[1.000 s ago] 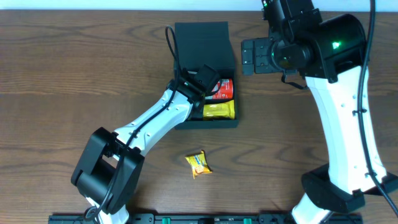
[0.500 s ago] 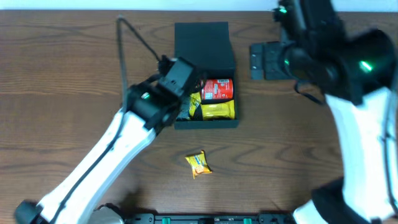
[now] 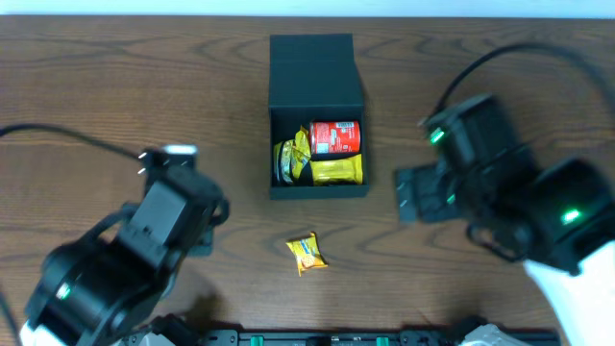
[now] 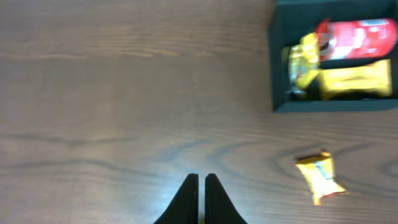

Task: Pack container

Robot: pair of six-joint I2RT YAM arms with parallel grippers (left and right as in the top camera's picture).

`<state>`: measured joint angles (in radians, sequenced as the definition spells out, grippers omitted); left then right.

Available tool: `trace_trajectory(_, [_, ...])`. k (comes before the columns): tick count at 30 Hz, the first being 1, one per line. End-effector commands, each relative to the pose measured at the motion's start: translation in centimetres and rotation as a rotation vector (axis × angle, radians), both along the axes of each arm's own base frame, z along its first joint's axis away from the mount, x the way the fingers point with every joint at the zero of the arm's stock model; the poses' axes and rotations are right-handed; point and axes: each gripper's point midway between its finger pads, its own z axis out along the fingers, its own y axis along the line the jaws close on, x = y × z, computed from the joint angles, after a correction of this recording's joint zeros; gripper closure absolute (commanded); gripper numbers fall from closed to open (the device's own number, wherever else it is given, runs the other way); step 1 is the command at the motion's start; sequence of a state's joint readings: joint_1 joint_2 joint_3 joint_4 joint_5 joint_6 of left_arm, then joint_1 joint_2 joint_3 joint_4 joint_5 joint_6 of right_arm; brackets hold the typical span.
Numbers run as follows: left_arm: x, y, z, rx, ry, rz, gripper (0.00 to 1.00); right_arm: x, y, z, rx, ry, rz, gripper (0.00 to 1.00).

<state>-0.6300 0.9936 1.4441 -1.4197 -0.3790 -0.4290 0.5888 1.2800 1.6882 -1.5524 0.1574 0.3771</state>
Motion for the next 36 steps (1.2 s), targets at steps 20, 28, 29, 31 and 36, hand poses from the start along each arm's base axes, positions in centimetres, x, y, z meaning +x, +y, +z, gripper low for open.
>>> trace_trajectory(20, [-0.1,2.9,1.3,0.092,-0.099,0.077,0.05,-7.2,14.4,-21.0,-0.081,0.330,0.503,0.01])
trace_trajectory(28, [-0.1,3.0,1.3,0.095,-0.102,0.078,0.05,-6.5,16.2,-24.5,-0.106,0.347,0.558,0.01])
trace_trajectory(29, [-0.1,3.0,1.3,0.095,-0.102,0.078,0.05,-6.4,16.5,-24.7,-0.098,0.350,0.564,0.01])
trace_trajectory(31, [-0.1,3.0,1.3,0.096,-0.101,0.077,0.05,-6.4,16.9,-25.2,-0.091,0.355,0.567,0.01])
trace_trajectory(36, [0.0,3.3,1.5,0.112,-0.112,0.087,0.04,-6.2,17.1,-26.8,-0.109,0.373,0.562,0.01])
